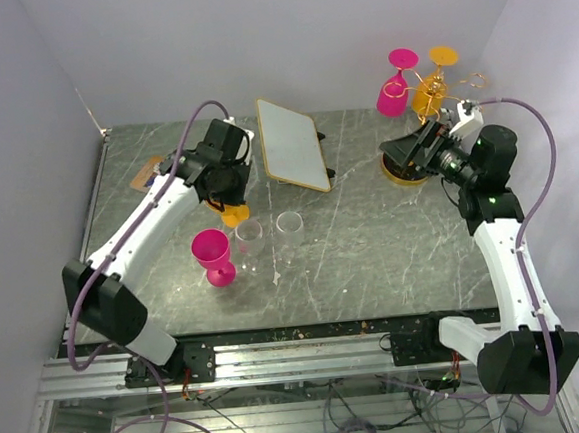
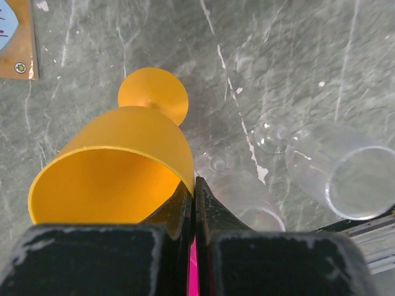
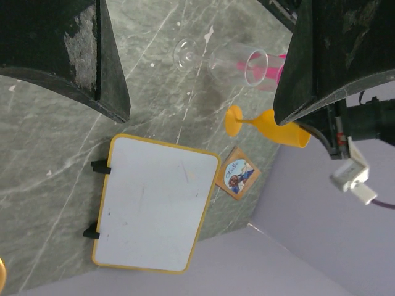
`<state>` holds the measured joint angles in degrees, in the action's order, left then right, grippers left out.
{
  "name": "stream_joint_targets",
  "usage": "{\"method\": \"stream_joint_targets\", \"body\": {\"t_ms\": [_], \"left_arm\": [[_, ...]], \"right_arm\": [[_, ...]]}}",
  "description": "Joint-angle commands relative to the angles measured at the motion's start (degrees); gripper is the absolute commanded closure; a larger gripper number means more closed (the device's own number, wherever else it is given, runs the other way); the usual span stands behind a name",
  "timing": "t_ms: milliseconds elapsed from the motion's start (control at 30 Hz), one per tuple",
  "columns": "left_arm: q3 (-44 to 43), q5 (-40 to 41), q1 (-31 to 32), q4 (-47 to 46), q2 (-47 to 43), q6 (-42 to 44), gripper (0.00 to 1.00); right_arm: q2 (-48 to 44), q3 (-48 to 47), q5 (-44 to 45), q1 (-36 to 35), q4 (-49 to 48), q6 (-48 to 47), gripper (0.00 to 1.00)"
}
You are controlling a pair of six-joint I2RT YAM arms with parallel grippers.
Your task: Take the wine glass off the wine glass rack
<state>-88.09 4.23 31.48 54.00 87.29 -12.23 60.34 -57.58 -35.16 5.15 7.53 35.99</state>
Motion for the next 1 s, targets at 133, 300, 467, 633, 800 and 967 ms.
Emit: {"method": "stream_joint_targets", "body": {"t_ms": [133, 300, 467, 633, 800, 967], "left_arm": [[-4.34, -2.20, -0.19, 4.25, 6.17, 5.58, 0.93], [-3.68, -4.23, -0.21, 3.49, 9.30, 6.07, 0.93], [-2.87, -4.29, -0.23, 2.84, 11.01, 5.98, 0.93], [-1.45, -4.20, -0.39, 1.85, 11.97, 5.84, 0.89], [-1.95, -3.20, -0.75, 1.99, 11.31, 5.62, 0.70], [-6.37, -1.48, -1.08, 3.67, 9.56, 5.61, 0.57]], "right_arm": [[-1.80, -5.42, 1.06, 0.22, 5.68, -6.94, 0.00], [-2.28, -6.34, 1.99, 0.21, 6.84, -7.93, 0.00], [-2.42, -6.43, 2.37, 0.21, 6.93, -8.42, 0.00], [-2.27, -6.05, 2.50, 0.22, 6.97, -8.56, 0.01], [-2.15, -6.68, 2.69, 0.22, 7.59, -8.97, 0.00], [-1.82, -7.74, 2.99, 0.26, 8.55, -9.33, 0.00]]}}
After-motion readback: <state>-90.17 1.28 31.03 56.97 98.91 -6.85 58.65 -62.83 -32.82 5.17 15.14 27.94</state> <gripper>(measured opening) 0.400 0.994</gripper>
